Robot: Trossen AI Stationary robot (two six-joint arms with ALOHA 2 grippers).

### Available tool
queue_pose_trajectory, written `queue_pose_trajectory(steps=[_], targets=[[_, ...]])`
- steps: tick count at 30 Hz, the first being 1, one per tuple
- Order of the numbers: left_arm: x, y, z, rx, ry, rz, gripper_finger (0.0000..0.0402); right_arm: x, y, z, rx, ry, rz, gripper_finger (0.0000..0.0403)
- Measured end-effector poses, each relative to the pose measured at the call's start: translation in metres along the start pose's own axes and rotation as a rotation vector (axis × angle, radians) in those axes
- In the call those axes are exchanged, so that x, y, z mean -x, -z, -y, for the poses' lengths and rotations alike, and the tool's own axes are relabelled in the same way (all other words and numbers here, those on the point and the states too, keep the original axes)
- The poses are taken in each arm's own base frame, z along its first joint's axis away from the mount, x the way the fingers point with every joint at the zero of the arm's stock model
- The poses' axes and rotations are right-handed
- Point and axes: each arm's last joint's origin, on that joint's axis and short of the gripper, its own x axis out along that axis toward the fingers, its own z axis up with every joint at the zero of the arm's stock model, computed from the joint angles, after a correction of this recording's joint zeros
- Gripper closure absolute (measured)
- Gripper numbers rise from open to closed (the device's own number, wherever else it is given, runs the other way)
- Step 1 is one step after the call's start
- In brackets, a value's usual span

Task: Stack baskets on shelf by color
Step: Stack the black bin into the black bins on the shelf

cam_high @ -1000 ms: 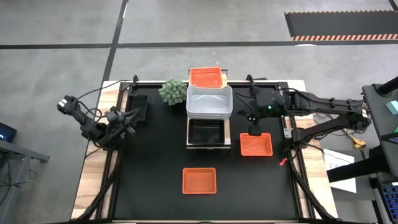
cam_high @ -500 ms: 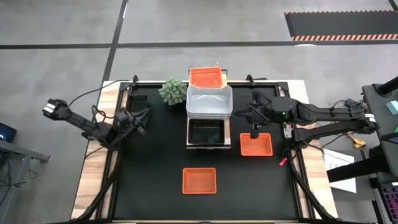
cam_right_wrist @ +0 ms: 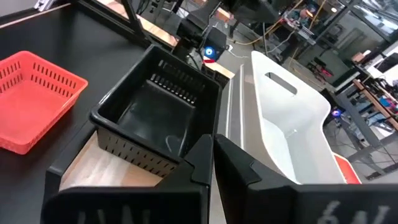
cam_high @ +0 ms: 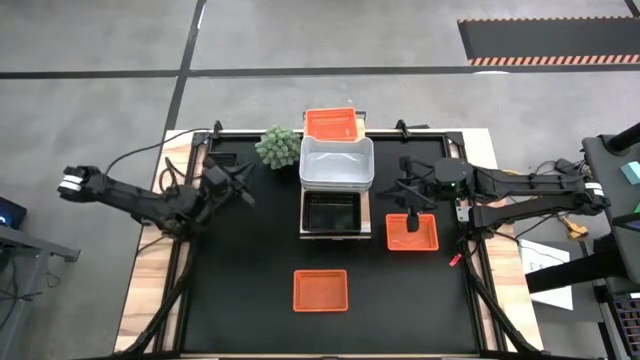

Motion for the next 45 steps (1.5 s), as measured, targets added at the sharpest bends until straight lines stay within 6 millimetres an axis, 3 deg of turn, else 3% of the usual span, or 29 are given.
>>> queue_pose_trajectory(steps=[7,12,17,20,24,31,38,45], targets=[[-0.034,-0.040,0.006,-0.213,0.029,-0.114,0.0402,-0.001,0.002,-0.001,0.006,-0.005,-0.008,0.0394],[-0.059,-0.053,-0.012,-0.335,-0.134,-0.331,0.0402,-0.001,0.003,-0.002,0.006,-0.006,-0.009,0.0394],[-0.075,-0.032,-0.044,-0.308,-0.349,-0.619,0.0402,-0.001,0.003,-0.002,-0.007,-0.006,-0.010,0.0394],[-0.080,-0.013,-0.064,-0.229,-0.396,-0.844,0.0402,-0.001,0.003,-0.002,-0.009,-0.009,-0.014,0.0394],[-0.085,0.014,-0.076,-0.150,-0.459,-1.059,0.0402,-0.001,0.003,-0.002,-0.021,-0.009,-0.015,0.0394],[-0.105,0.034,-0.089,-0.053,-0.474,-1.217,0.0402,-0.001,0.004,-0.002,-0.020,-0.012,-0.020,0.0394],[-0.108,0.052,-0.091,-0.018,-0.522,-1.321,0.0397,-0.001,0.004,-0.003,-0.019,-0.017,-0.027,0.0394],[-0.105,0.062,-0.092,-0.024,-0.534,-1.371,0.0329,-0.001,0.006,-0.004,-0.018,-0.026,-0.041,0.0394]])
